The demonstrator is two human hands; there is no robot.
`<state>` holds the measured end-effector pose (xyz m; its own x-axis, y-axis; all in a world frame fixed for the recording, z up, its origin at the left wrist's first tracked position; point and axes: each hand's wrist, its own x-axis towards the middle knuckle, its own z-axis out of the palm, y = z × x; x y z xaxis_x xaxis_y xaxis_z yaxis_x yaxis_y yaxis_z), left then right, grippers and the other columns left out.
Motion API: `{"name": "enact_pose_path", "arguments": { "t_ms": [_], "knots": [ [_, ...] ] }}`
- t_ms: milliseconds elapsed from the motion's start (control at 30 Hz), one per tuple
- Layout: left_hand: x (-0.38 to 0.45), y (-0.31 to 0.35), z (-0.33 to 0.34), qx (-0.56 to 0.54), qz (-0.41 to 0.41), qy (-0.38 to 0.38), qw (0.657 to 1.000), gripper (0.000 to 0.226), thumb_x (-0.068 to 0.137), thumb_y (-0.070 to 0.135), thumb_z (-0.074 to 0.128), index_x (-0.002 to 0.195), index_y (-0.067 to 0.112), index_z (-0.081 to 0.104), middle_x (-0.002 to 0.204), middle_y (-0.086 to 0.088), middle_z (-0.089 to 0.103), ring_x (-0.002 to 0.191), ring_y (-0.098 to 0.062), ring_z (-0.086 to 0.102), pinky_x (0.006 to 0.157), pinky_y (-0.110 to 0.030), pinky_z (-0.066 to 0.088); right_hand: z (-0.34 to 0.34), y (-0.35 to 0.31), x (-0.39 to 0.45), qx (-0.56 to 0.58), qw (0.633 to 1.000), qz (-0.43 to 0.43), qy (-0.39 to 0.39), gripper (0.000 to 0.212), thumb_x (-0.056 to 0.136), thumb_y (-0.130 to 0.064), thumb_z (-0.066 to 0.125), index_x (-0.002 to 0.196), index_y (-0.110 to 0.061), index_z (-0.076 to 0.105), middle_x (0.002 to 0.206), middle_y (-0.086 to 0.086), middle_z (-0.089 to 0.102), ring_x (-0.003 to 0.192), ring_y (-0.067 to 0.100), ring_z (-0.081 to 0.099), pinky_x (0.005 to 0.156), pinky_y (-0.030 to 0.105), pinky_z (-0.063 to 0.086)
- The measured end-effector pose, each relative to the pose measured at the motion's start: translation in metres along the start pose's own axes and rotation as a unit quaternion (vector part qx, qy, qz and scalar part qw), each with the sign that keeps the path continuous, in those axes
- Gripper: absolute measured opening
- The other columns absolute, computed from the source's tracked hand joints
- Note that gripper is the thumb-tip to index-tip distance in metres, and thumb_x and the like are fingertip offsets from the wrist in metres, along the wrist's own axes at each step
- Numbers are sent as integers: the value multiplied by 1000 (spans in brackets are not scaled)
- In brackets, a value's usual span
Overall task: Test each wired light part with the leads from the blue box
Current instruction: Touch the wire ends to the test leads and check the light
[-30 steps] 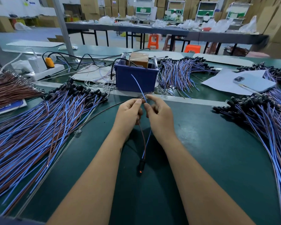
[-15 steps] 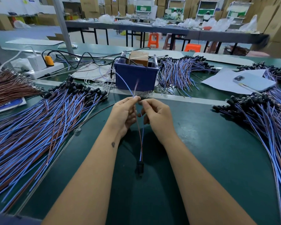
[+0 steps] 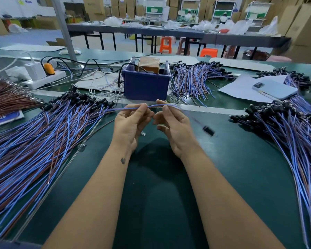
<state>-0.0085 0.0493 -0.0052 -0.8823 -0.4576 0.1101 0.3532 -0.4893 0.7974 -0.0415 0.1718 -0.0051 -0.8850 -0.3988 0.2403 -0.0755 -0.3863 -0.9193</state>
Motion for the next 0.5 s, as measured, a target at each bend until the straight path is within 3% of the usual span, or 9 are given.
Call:
{"name": "enact_pose_path", "arguments": {
  "t_ms": [100, 200, 267, 400, 433, 500],
  "knots": [
    [-15, -8, 10, 188, 107, -42, 975, 14, 85, 1, 70, 75, 11, 66, 66, -3, 70, 62, -14, 66, 62, -23, 55, -8, -11, 1, 77, 995, 10, 70, 26, 102, -20, 43, 88, -16, 65, 80, 2, 66, 71, 15, 60, 63, 25, 45],
    [-38, -22, 27, 320, 216, -124, 914, 10, 81, 4, 74, 78, 13, 71, 71, 1, 69, 65, -10, 60, 64, -28, 52, -22, -28, 0, 136, 984, 21, 113, 30, 105, -17, 34, 82, -11, 52, 67, 3, 65, 59, 17, 62, 58, 27, 49],
    [-51, -31, 39, 385, 286, -198, 855, 3, 81, 8, 72, 83, 9, 74, 76, 2, 69, 66, -8, 61, 64, -31, 54, -37, -41, -3, 136, 982, 17, 130, 29, 105, -17, 32, 81, -11, 47, 56, 0, 54, 48, 16, 52, 51, 25, 44],
    [-69, -43, 57, 530, 311, -329, 717, 28, 83, 8, 65, 105, 23, 75, 93, 7, 72, 79, -14, 65, 74, -30, 55, -86, -76, -14, -55, 982, -5, 182, 27, 105, -17, 35, 83, -12, 50, 48, -8, 39, 40, 7, 30, 40, 19, 25],
    [-72, -46, 58, 557, 308, -335, 695, 33, 84, 8, 64, 109, 28, 73, 96, 10, 72, 84, -11, 64, 76, -28, 54, -100, -86, -16, -130, 970, -4, 206, 28, 105, -18, 36, 83, -13, 53, 49, -9, 40, 41, 6, 30, 39, 18, 25],
    [-73, -50, 58, 579, 299, -330, 683, 33, 84, 9, 65, 109, 31, 72, 98, 13, 72, 85, -4, 59, 77, -27, 53, -129, -108, -19, -295, 921, 4, 256, 30, 104, -18, 39, 81, -14, 58, 59, -5, 46, 48, 8, 39, 39, 18, 31]
  ]
}}
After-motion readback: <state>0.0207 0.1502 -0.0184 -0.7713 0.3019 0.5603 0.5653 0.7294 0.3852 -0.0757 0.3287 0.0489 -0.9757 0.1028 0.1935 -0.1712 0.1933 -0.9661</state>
